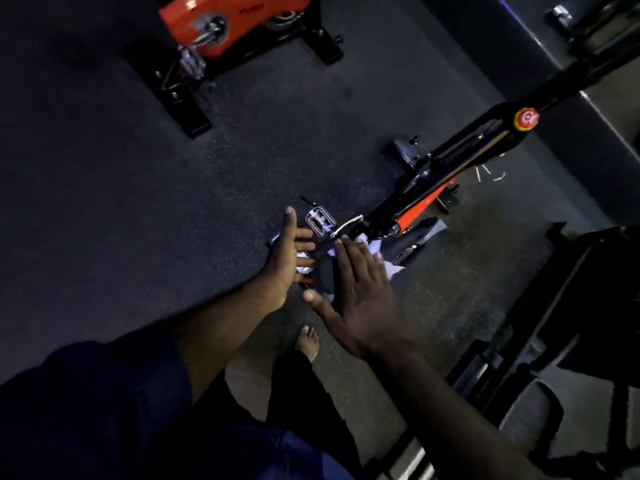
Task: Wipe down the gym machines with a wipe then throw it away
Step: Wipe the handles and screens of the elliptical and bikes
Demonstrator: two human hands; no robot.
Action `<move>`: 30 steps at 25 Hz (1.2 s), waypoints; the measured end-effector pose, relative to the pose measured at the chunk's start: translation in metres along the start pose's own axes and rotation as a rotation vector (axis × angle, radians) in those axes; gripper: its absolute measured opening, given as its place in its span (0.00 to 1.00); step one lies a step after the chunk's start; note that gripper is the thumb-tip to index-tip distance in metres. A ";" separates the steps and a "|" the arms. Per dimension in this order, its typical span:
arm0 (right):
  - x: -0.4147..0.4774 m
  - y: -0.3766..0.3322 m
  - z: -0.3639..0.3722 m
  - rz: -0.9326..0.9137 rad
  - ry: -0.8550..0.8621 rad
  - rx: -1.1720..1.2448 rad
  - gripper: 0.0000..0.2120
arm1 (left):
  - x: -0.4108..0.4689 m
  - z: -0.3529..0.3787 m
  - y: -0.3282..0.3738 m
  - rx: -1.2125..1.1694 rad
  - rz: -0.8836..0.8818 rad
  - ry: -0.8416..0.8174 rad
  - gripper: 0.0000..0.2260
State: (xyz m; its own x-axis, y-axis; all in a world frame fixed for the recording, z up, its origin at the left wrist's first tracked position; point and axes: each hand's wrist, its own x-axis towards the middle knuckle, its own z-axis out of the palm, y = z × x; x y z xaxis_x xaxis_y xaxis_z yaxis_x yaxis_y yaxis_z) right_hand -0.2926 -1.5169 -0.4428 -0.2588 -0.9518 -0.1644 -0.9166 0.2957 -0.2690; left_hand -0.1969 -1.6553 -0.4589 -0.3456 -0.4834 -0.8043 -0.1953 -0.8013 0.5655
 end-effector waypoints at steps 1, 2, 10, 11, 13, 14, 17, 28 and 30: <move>-0.006 -0.005 0.001 -0.044 -0.012 0.008 0.48 | -0.003 0.003 -0.002 -0.020 0.010 0.025 0.36; -0.011 -0.010 0.002 -0.092 -0.029 0.017 0.49 | -0.005 0.005 -0.005 -0.032 0.012 0.043 0.36; -0.009 0.061 -0.019 -0.288 -0.030 -0.160 0.51 | -0.019 0.008 -0.035 -0.065 0.103 0.198 0.35; 0.003 0.059 -0.019 -0.213 -0.028 -0.185 0.51 | -0.020 0.008 -0.039 -0.065 0.091 0.212 0.36; 0.024 0.039 -0.013 -0.106 -0.076 -0.171 0.53 | -0.022 0.014 -0.043 -0.074 0.075 0.230 0.38; 0.031 0.024 -0.010 -0.102 -0.099 -0.138 0.53 | -0.023 0.017 -0.044 -0.088 0.068 0.236 0.37; 0.023 -0.003 -0.006 -0.230 -0.060 -0.014 0.48 | -0.024 0.021 -0.042 -0.224 0.044 0.239 0.36; 0.027 0.116 -0.038 -0.204 0.059 -0.333 0.46 | -0.022 0.035 -0.042 0.041 0.175 0.161 0.32; 0.032 0.084 -0.032 -0.024 0.087 -0.337 0.47 | -0.022 0.040 -0.041 0.040 0.190 0.186 0.33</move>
State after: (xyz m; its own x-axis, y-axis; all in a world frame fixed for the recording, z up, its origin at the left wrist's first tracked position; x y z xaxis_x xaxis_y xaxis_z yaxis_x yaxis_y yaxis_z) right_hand -0.3876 -1.5249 -0.4407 -0.2481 -0.9657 -0.0760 -0.9679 0.2440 0.0596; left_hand -0.2178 -1.5982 -0.4570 -0.2057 -0.6835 -0.7003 -0.1808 -0.6768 0.7137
